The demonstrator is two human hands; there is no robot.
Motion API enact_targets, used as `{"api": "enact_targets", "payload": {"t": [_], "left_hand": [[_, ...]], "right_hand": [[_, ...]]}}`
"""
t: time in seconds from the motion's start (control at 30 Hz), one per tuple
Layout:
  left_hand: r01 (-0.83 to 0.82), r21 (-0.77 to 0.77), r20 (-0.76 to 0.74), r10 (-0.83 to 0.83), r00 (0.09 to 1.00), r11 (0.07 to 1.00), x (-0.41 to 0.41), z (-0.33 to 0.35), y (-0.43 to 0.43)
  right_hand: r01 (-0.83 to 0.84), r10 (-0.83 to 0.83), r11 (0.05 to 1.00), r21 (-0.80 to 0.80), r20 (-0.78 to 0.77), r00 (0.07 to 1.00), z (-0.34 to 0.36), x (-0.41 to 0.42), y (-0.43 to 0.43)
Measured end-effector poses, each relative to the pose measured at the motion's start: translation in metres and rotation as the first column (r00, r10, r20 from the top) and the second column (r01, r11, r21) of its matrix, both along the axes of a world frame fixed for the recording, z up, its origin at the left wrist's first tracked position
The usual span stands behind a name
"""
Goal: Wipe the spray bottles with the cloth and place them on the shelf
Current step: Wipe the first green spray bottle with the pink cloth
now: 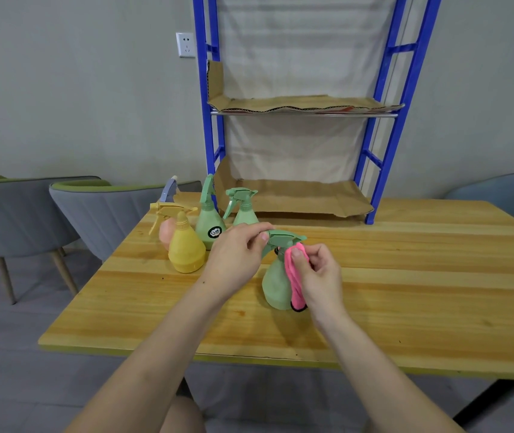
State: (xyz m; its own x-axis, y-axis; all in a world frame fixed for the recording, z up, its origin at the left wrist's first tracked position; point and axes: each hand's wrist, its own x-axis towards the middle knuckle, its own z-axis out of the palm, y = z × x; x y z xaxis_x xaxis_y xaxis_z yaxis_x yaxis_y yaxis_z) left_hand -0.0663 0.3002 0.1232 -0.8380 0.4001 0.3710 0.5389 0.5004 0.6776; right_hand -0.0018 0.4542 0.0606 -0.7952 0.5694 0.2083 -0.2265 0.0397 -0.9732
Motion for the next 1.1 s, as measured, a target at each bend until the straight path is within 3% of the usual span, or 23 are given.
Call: {"api": "enact_targets", "payload": {"t": [0.1, 0.37, 0.5, 0.67, 1.1], "left_hand": [[-0.012, 0.008, -0.003, 0.013, 1.0, 1.0, 0.001, -0.001, 0.0], [-0.009, 0.009, -0.006, 0.009, 1.0, 1.0, 0.002, 0.0, -0.002], [-0.01, -0.001, -0.017, 0.01, 1.0, 1.0, 0.002, 0.0, -0.001], [-0.018, -0.004, -0.004, 0.018, 1.0, 1.0, 0.001, 0.0, -0.001], [0.005, -0.009, 0.034, -0.004, 0.999, 1.0, -0.011, 0.004, -0.004]], "right_hand": [[0.001, -0.001, 0.999, -0.055, 0.007, 1.0, 0.001, 0.001, 0.003], [0.095, -0.096, 0.993, 0.07, 0.016, 0.995, 0.003, -0.004, -0.016], [0.004, -0.004, 0.999, 0.046, -0.005, 1.0, -0.002, -0.002, 0.001], [-0.062, 0.061, 0.99, -0.123, -0.014, 0.998, -0.002, -0.005, 0.01], [-0.206, 0.207, 0.978, -0.016, 0.013, 0.978, 0.002, 0.002, 0.016]]}}
